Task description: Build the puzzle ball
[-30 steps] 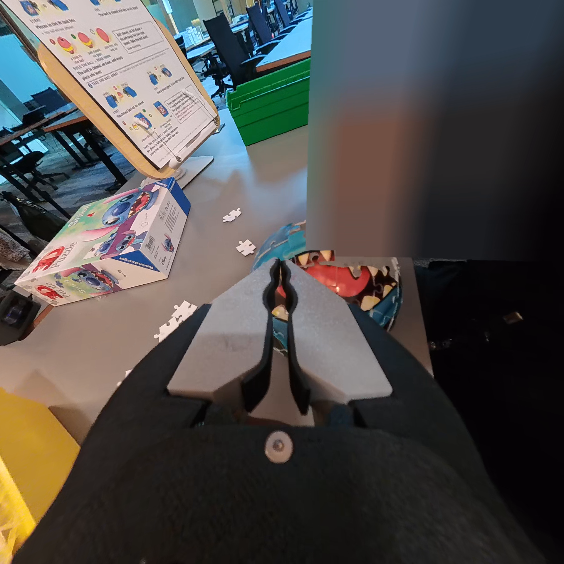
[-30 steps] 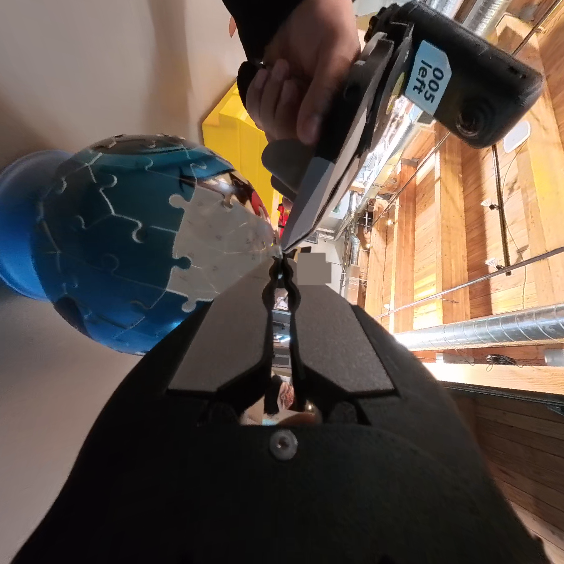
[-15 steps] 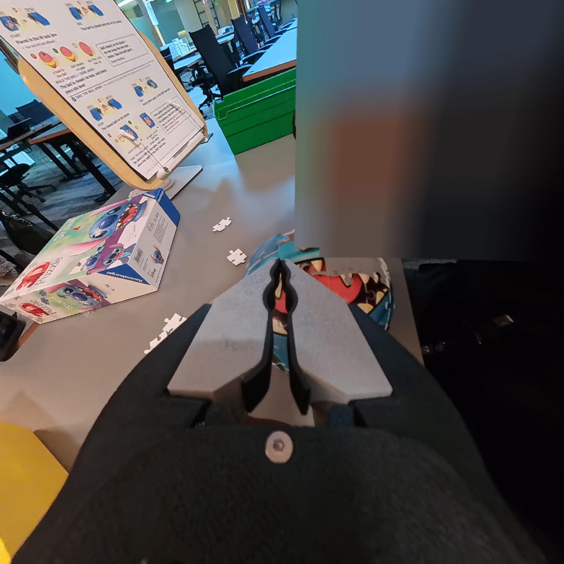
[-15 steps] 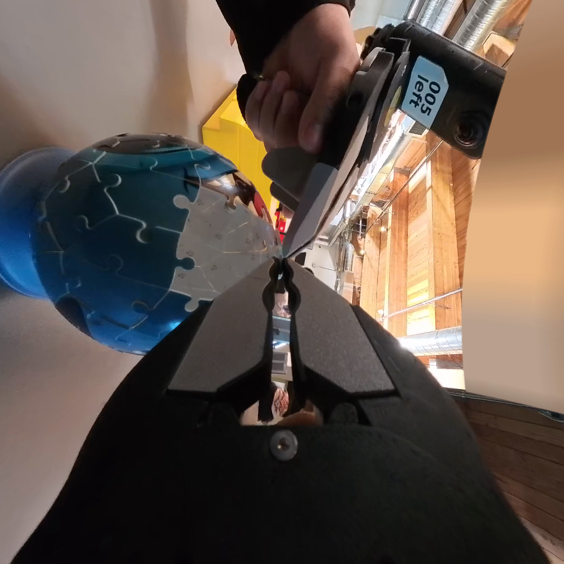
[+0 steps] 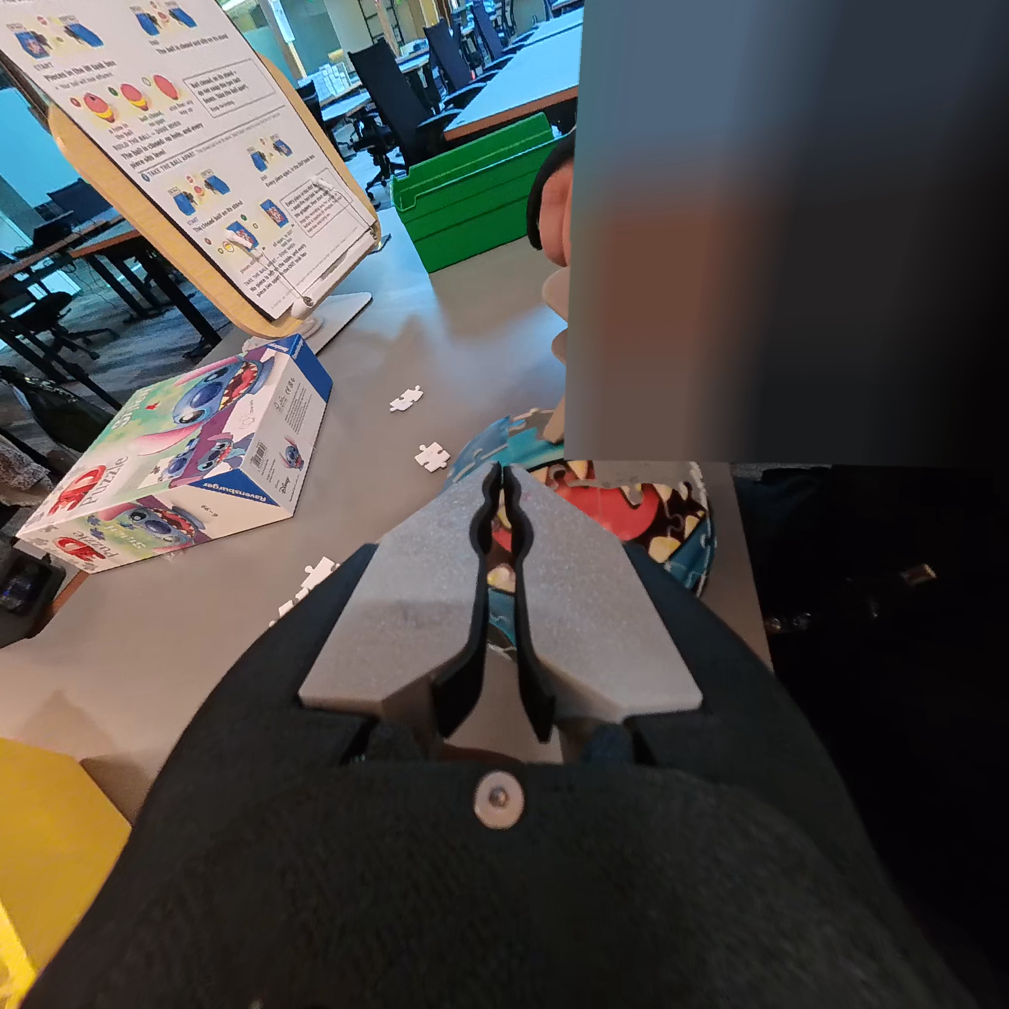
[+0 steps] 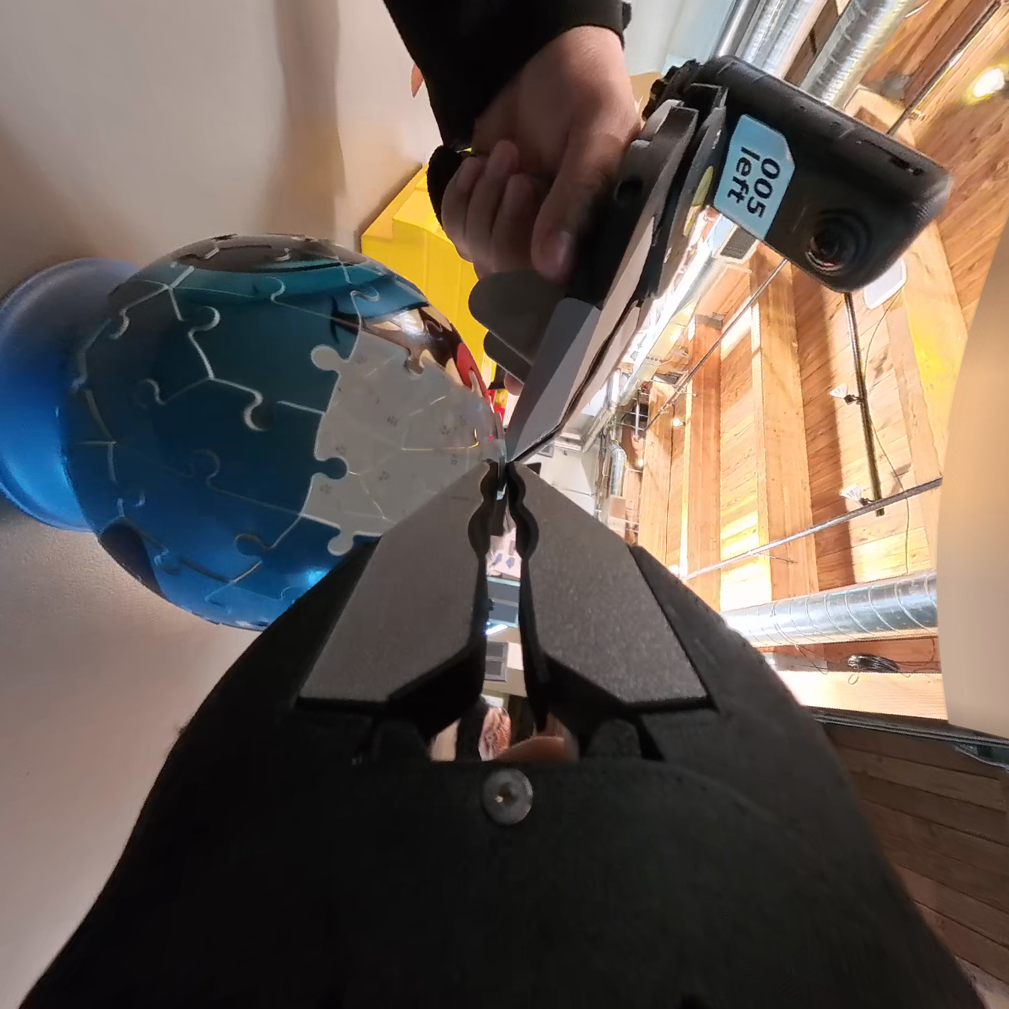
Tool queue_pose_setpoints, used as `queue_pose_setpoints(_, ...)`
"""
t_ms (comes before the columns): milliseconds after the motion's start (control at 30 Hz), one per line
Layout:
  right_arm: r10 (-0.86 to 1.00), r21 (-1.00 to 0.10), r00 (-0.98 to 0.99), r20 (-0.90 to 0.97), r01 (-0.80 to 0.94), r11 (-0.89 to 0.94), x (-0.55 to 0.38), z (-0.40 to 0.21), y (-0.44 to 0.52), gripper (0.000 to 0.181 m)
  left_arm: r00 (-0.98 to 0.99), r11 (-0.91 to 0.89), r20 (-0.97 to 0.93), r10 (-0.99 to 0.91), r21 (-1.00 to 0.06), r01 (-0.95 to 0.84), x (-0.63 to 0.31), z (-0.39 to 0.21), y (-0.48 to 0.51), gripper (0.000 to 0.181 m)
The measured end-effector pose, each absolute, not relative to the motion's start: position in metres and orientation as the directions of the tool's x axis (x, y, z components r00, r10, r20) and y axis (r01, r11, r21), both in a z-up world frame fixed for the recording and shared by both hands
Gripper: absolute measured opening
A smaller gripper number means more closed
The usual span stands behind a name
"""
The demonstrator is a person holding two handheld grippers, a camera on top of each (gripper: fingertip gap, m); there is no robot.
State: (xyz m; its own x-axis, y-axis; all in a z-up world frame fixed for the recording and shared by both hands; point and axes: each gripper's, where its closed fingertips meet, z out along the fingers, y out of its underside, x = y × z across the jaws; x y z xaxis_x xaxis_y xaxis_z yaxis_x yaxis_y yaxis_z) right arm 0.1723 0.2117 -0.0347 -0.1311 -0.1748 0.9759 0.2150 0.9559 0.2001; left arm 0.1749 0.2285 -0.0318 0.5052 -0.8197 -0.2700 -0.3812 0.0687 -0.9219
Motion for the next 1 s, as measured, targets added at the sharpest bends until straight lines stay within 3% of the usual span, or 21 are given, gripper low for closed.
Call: queue_pose_setpoints(1000,-0.257,0.27,-0.103,0.961,0.137,0.953,0.1736,-0.0332,0.2058,0.0,0.538,0.055,-0.248,-0.806,-0.936,-0.348,0.1696,-0.0319,0.2257,0.0)
